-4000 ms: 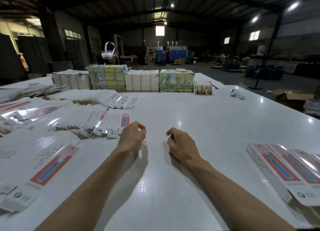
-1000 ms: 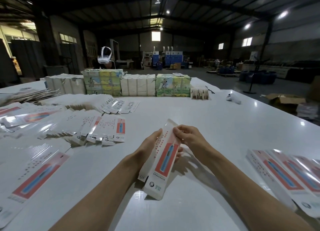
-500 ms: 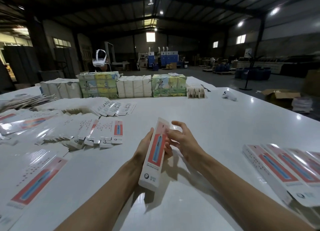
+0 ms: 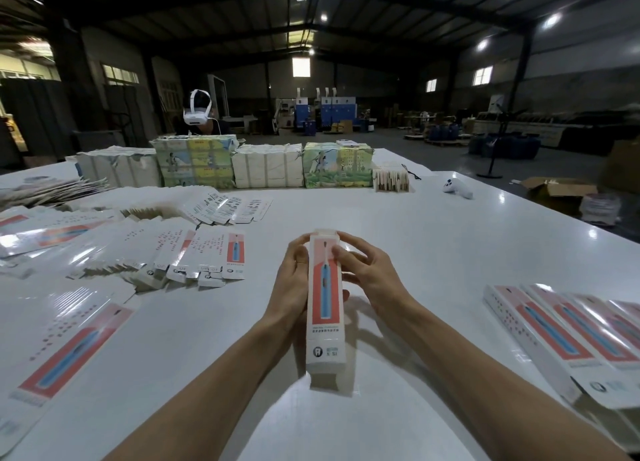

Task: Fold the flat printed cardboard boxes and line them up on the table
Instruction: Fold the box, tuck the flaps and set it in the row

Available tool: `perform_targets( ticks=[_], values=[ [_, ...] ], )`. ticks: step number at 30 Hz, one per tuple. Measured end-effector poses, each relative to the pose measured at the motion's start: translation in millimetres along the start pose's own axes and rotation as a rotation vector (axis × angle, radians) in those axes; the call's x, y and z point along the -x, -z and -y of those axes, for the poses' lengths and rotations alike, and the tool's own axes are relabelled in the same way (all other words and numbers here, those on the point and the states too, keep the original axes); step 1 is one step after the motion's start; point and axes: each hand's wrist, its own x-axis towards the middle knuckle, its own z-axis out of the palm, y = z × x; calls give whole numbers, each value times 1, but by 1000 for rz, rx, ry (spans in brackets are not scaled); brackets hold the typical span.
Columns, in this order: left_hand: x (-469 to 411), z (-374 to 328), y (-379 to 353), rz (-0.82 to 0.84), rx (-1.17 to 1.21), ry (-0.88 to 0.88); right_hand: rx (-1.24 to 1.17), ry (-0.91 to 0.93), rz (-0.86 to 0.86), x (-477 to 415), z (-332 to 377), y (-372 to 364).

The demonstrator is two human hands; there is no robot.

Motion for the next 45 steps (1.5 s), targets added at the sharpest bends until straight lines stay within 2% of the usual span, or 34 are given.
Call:
perform_targets(
  ticks=[3,8,14,18,21,25,32,39,45],
  values=[
    [2,-4,-5,132,168,110,-23,-23,-1,1,1,5],
    [5,2,-4,318,99,200,5,-50,14,2,2,12],
    [-2,5,-3,272,1,189,50,-52,28,-1,2,12],
    [-6,4,-1,300,-109,171,-7,-93,-119,-8,-1,10],
    [-5,6,-2,382,-98,146,-9,-125,-199,-13,-2,16],
    [-5,5,-3,431,-73,137,-6,-73,-165,-13,-5,24],
    [-5,7,0,442,-65,140,72,-17,-253,-13,-6,25],
    [-6,8,-1,449,-73,150,147,30,-231,-12,-3,25],
    [-3,4,-4,421,-147,144,-65,-25,-105,-10,2,28]
  ],
)
